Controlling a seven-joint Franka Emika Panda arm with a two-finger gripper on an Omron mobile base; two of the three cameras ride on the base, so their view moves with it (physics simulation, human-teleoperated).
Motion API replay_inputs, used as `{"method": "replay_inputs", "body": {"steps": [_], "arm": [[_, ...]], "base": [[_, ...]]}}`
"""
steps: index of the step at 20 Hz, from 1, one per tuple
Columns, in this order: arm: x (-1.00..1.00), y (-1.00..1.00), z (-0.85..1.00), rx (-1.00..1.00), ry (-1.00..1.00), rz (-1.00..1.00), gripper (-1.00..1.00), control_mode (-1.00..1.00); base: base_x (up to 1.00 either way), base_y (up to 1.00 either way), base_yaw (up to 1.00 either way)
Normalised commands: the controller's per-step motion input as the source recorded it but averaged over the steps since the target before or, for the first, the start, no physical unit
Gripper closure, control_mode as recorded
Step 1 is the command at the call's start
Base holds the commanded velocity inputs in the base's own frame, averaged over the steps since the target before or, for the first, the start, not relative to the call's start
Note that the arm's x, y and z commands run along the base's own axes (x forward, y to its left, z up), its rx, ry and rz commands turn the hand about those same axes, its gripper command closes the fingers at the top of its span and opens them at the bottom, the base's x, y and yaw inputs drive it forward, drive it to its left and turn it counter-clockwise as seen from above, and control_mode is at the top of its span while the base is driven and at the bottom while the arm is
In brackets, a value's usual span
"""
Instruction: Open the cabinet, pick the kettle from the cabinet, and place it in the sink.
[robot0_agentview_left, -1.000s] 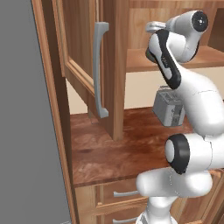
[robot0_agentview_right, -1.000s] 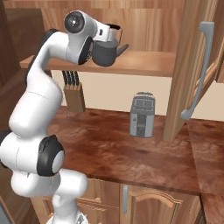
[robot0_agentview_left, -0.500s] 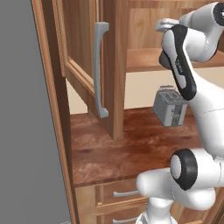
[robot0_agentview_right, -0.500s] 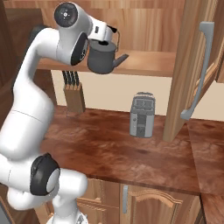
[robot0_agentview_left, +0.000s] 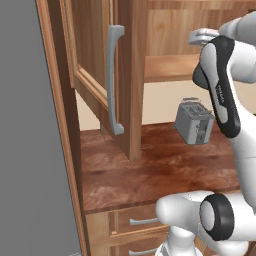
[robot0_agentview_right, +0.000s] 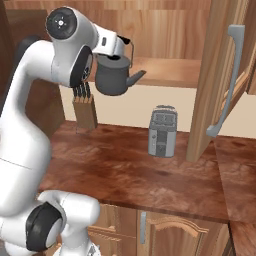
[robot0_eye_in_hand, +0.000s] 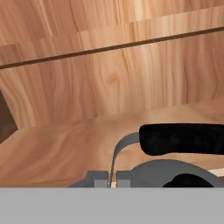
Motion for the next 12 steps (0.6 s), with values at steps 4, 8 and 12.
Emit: {"method": "replay_inputs", "body": {"steps": [4,8,12], "arm": [[-0.34,0.00,-0.41,-0.08,0.00,0.00,1.00,-1.00],[-0.18,0.00,-0.36,-0.04,0.00,0.00,1.00,-1.00],[-0.13,0.00,-0.44,-0.02,0.00,0.00,1.00,-1.00]], "base": [[0.00,0.00,0.00],[0.00,0.00,0.00],[0.00,0.00,0.00]]}}
